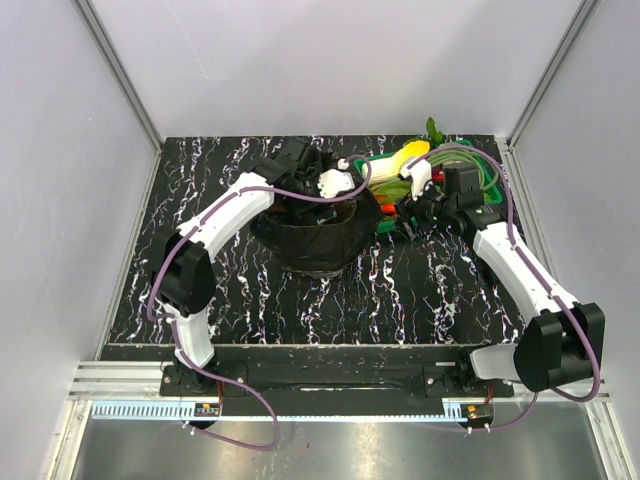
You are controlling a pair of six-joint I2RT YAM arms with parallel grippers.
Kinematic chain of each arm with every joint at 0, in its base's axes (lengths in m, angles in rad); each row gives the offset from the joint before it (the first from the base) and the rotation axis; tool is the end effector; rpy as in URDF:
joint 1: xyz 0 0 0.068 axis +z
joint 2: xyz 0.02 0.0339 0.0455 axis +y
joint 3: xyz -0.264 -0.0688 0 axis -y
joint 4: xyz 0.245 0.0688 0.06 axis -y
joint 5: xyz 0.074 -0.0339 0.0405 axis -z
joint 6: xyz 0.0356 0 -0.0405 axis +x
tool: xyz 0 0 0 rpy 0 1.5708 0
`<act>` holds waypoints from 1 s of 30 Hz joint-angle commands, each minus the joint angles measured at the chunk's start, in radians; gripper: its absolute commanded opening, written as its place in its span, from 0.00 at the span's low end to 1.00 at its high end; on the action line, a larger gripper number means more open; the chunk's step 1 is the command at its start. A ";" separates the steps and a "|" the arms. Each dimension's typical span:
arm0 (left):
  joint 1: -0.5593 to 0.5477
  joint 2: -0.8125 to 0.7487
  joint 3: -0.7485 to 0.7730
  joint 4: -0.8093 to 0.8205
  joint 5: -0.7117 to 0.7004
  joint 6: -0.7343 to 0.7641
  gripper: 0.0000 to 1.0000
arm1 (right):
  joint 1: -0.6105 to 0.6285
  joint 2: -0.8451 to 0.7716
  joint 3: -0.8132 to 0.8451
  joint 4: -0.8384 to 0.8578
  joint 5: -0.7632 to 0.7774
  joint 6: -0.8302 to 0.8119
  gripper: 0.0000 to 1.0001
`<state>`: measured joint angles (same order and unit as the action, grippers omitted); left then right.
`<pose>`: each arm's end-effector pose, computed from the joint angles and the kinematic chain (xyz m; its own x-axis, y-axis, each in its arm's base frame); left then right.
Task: Put the trash bags into the trash bin
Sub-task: Place the trash bag in the trash bin.
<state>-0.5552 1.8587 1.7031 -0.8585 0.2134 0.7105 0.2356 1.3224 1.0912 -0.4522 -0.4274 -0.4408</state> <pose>0.3392 -0.2192 0.2956 -0.1489 0.8424 -0.5178 0.9332 0.2930 0.2083 0.2784 0.0820 0.3045 -0.3313 -0.4789 -0.8130 -0.7368 0.6696 -0.0941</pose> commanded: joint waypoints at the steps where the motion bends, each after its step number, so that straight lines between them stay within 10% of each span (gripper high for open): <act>1: 0.006 0.025 -0.007 0.019 0.018 0.021 0.99 | 0.004 0.011 -0.005 0.037 0.022 -0.012 0.73; 30: 0.006 -0.053 0.001 0.058 0.003 -0.034 0.99 | 0.004 0.021 -0.016 0.033 0.019 -0.018 0.73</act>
<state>-0.5522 1.8961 1.6585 -0.8356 0.2127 0.6971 0.2356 1.3426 1.0763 -0.4458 -0.4091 -0.4480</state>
